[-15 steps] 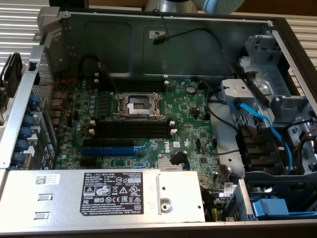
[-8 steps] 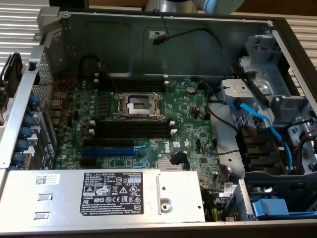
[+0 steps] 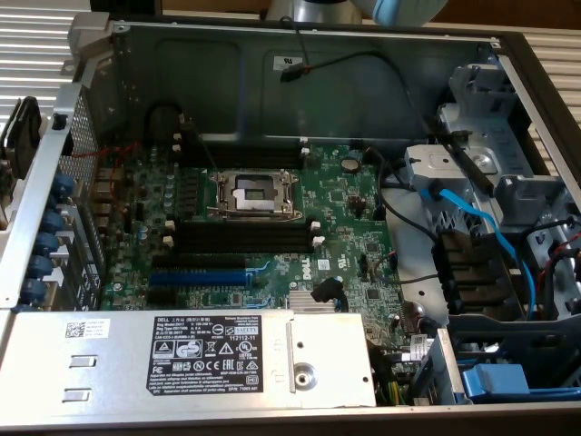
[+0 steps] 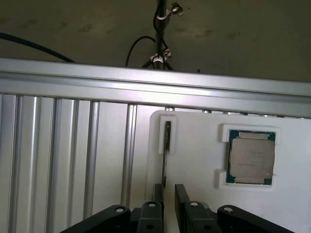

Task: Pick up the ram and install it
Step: 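Pick up the ram and move it above insertion slot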

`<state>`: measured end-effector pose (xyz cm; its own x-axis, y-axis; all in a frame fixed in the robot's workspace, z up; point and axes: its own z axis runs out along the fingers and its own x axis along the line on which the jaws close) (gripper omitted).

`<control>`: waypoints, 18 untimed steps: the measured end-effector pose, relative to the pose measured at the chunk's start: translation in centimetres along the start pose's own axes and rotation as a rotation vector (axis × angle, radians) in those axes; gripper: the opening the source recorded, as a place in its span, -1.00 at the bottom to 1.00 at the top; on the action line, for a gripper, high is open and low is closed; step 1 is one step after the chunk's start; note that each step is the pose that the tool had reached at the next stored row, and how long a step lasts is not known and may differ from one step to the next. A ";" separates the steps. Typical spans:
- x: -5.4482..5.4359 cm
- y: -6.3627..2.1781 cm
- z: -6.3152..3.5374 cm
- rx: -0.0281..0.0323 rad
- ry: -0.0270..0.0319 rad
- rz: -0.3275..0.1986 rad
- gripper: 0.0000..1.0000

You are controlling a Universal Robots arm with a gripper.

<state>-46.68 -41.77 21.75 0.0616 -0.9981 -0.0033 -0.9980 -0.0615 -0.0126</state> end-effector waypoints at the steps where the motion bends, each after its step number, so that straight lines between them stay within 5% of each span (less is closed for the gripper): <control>1: 0.0 0.00 0.10 -0.0023 0.0000 0.000 -0.51; 5: 0.0 0.01 0.46 -0.0115 0.0018 0.000 -0.51; 9: 0.1 0.00 0.62 -0.0178 0.0103 0.000 -0.51; 15: 0.1 0.01 0.73 -0.0169 0.0191 0.000 -0.51; 18: 0.1 0.01 0.81 -0.0058 0.0217 0.000 -0.51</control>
<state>-46.68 -41.84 20.94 0.0612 -0.9980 0.0184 -0.9981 -0.0614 -0.0068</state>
